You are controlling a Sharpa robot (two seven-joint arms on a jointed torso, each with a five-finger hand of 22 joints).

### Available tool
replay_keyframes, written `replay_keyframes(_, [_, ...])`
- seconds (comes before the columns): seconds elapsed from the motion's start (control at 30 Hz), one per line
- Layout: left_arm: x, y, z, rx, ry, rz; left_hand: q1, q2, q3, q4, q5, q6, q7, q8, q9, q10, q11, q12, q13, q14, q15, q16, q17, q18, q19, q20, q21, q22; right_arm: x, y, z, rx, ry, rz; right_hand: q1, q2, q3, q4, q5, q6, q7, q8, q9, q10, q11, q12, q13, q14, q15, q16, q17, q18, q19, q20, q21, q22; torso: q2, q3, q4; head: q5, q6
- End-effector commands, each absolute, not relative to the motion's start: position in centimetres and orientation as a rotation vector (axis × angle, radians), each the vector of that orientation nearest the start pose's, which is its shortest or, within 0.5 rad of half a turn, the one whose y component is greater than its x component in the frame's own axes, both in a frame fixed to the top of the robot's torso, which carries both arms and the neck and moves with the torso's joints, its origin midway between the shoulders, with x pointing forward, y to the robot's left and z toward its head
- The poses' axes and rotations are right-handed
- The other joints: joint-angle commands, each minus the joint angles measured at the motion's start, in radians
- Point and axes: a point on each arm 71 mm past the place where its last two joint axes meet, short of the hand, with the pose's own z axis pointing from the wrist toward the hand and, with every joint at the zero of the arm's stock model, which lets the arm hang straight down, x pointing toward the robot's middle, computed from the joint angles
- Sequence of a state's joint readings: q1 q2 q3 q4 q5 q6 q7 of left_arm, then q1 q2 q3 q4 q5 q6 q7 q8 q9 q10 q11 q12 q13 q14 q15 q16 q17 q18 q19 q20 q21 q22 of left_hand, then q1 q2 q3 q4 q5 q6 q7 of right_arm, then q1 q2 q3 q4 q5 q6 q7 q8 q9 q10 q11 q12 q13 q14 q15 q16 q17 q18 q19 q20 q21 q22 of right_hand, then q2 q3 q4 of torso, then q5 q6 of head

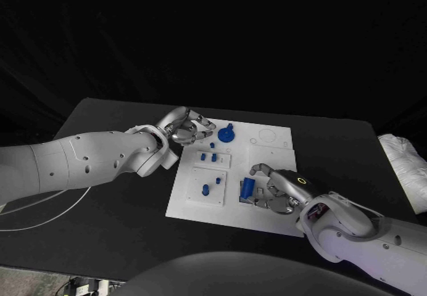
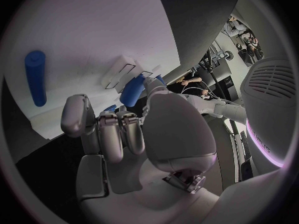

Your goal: Assemble the parts on the task board

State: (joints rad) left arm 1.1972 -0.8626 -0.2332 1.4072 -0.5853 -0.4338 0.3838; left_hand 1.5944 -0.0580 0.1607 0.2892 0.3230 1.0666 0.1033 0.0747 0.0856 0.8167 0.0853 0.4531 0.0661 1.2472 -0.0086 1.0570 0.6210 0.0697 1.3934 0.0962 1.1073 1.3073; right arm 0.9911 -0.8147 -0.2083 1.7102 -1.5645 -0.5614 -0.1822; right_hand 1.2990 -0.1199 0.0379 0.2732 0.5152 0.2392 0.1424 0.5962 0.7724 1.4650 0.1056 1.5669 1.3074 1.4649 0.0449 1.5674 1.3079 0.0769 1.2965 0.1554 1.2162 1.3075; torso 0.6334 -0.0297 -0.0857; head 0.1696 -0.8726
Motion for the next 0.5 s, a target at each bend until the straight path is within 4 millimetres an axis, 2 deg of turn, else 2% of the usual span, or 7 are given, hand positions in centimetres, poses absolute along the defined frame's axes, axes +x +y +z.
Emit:
replay_keyframes(0.03, [47.59,24.80,-24.28,-0.500,1.631,-1.120,0.010,0.002,0.005,-0.001,0.007,0.001,0.004,0.005,0.001,-0.002,0.005,0.007,-0.001,-0.007,0.001,0.005,-0.002,0.021,-0.002,0.002,-0.005,0.142,36.57,-13.85,-29.39,-0.175,1.753,0.811,0.001,0.010,0.006,0.000,0.017,-0.006,0.052,0.013,-0.004,0.106,0.004,0.004,0.263,0.106,0.005,0.003,0.263,0.017,-0.005,0.002,-0.004,0.138,-0.001,-0.0002,0.0009,0.000,0.000])
replay_keyframes(0.13, [47.59,24.78,-24.29,-0.500,1.632,-1.120,0.010,0.002,0.005,-0.001,0.007,0.001,0.004,0.005,0.001,-0.002,0.005,0.007,-0.001,-0.007,0.001,0.005,-0.002,0.021,-0.002,0.002,-0.005,0.142,36.53,-13.75,-29.44,-0.177,1.761,0.815,-0.001,0.011,0.009,-0.001,0.048,-0.005,0.050,0.032,-0.008,0.106,0.002,0.004,0.263,0.106,0.004,0.003,0.263,0.017,-0.004,0.001,-0.003,0.138,-0.001,-0.0001,0.0007,0.001,0.000])
replay_keyframes(0.27, [47.59,24.78,-24.30,-0.500,1.634,-1.121,0.010,0.002,0.005,-0.001,0.007,0.001,0.004,0.005,0.001,-0.002,0.005,0.007,-0.001,-0.007,0.001,0.005,-0.002,0.021,-0.002,0.002,-0.005,0.142,36.44,-13.68,-29.56,-0.182,1.782,0.820,-0.006,0.014,0.011,0.001,0.069,-0.006,0.049,0.045,-0.012,0.106,0.002,0.004,0.263,0.106,0.003,0.003,0.263,0.017,-0.004,0.001,-0.004,0.138,-0.001,0.0002,0.0002,0.004,0.000])
replay_keyframes(0.5, [47.59,24.82,-24.33,-0.500,1.636,-1.121,0.011,0.003,0.007,-0.001,0.007,0.001,0.004,0.006,0.001,-0.002,0.005,0.007,-0.001,-0.008,0.002,0.004,-0.003,0.021,-0.003,0.003,-0.006,0.142,36.29,-13.56,-29.63,-0.182,1.793,0.839,-0.017,0.014,0.008,0.003,0.053,-0.009,0.049,0.057,-0.019,0.106,0.000,0.004,0.263,0.106,0.002,0.003,0.263,0.018,-0.007,0.000,-0.009,0.137,-0.001,-0.0004,-0.0018,0.006,0.000])
